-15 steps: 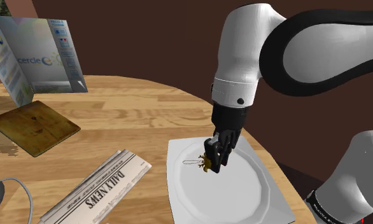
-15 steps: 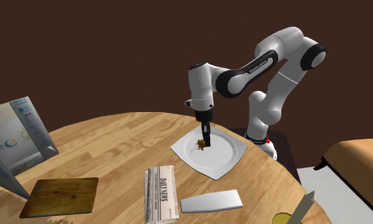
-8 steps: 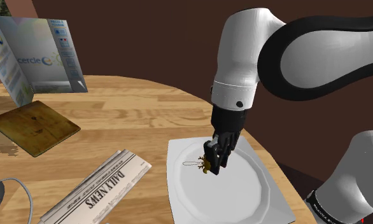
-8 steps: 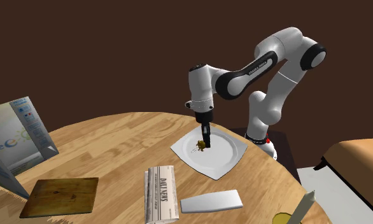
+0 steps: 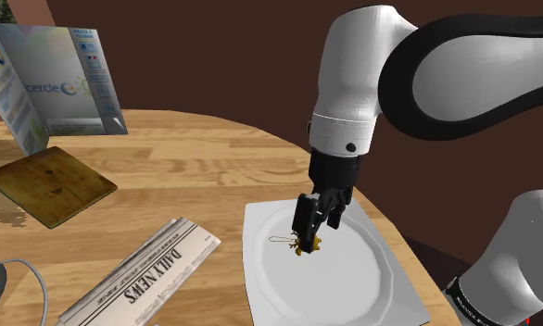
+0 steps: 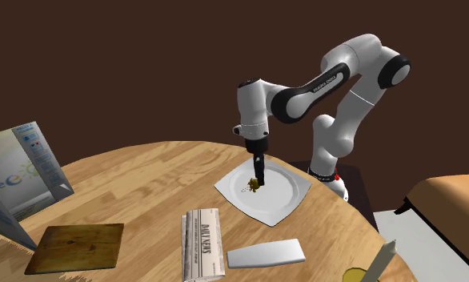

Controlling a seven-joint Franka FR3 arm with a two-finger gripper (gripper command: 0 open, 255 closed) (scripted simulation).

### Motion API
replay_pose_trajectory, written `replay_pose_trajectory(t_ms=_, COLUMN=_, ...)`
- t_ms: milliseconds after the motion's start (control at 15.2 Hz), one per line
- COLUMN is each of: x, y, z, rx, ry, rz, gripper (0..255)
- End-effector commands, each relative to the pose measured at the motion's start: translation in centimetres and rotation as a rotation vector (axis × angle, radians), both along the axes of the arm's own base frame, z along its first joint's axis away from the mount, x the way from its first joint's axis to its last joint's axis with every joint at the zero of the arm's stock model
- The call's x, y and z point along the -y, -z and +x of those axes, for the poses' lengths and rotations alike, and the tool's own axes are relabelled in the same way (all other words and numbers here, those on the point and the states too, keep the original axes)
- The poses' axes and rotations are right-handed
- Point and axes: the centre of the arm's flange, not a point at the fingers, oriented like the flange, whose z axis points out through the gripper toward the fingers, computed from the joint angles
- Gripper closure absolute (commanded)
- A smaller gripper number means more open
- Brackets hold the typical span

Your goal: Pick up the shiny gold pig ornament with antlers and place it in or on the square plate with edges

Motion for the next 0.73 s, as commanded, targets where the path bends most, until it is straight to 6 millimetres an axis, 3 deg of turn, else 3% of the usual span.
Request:
replay_pose_trajectory(t_ms=0, x=0.2, y=-1.9, z=0.5, rx=-0.001, ry=0.000, rz=0.000, gripper=0)
replay_pose_trajectory(t_ms=132, x=0.6, y=-4.2, z=1.0, rx=-0.001, ry=0.000, rz=0.000, gripper=0)
replay_pose_trajectory(t_ms=660, x=0.6, y=-4.2, z=1.0, rx=-0.001, ry=0.000, rz=0.000, gripper=0)
